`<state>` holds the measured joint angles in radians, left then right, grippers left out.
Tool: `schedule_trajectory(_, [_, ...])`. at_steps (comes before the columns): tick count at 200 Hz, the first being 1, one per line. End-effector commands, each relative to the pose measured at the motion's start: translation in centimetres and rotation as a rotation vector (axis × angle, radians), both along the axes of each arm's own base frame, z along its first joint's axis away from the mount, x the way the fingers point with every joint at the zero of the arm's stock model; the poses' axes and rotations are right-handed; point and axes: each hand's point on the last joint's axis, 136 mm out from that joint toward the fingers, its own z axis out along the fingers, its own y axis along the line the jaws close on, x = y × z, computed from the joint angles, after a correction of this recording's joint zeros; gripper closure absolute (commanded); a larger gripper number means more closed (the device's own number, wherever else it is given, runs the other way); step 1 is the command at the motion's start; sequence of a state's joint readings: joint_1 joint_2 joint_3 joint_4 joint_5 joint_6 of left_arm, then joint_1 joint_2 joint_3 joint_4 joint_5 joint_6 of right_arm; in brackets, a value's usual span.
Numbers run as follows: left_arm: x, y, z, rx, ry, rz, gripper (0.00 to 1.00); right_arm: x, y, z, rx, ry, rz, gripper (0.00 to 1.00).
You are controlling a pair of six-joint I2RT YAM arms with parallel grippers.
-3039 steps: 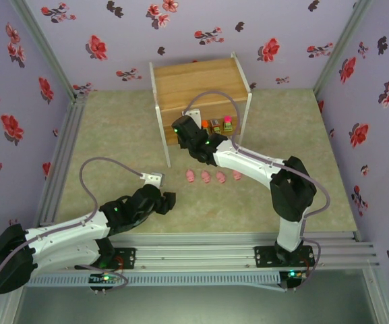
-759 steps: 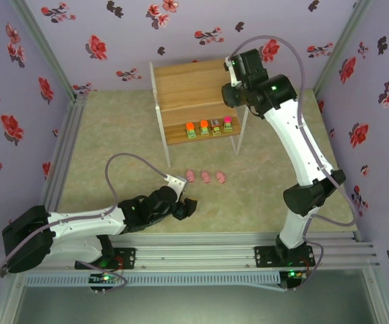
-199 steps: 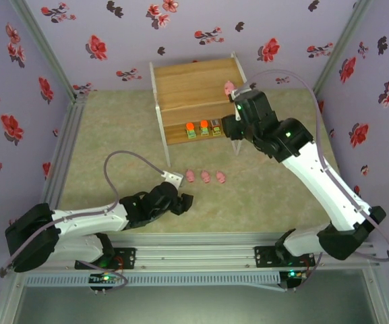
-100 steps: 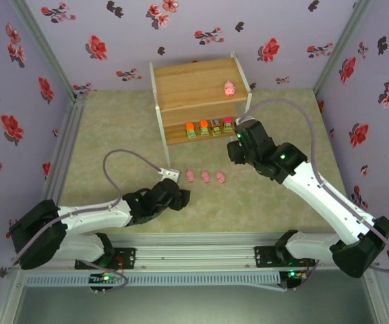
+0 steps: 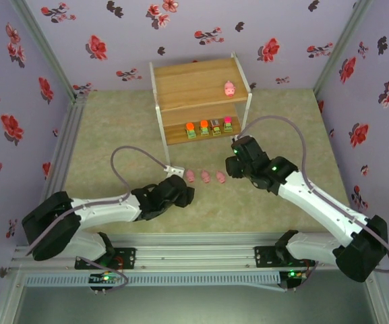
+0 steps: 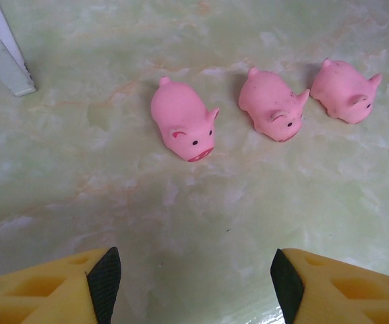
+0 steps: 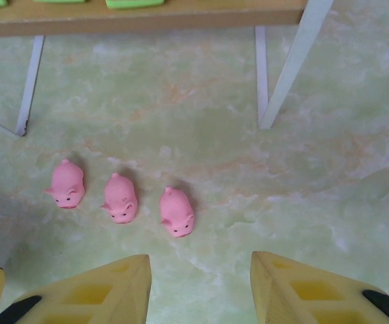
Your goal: Place and organize the plastic toys onto the shelf
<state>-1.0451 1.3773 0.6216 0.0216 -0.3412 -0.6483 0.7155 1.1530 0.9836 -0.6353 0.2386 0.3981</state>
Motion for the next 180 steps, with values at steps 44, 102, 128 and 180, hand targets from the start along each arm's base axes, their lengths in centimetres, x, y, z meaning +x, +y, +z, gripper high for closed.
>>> schedule_trajectory(44, [1.3, -0.5, -0.2, 0.011, 0.003, 0.049, 0.35, 0.1, 1.5, -3.9, 0.055, 0.046, -0.001, 0.56])
schedule_trajectory(102, [1.3, -1.2, -1.9, 0.024, 0.029, 0.029, 0.35, 0.2, 1.6, -7.2, 0.044, 0.072, -0.014, 0.50])
schedule_trajectory(128, [1.3, -1.5, -2.4, 0.033, 0.041, 0.021, 0.35, 0.3, 1.8, -8.6, 0.036, 0.088, -0.014, 0.46])
schedule_trajectory(180, [1.1, -1.3, -2.3, 0.024, 0.041, 0.021, 0.35, 0.3, 2.4, -10.8, 0.038, 0.121, -0.002, 0.44])
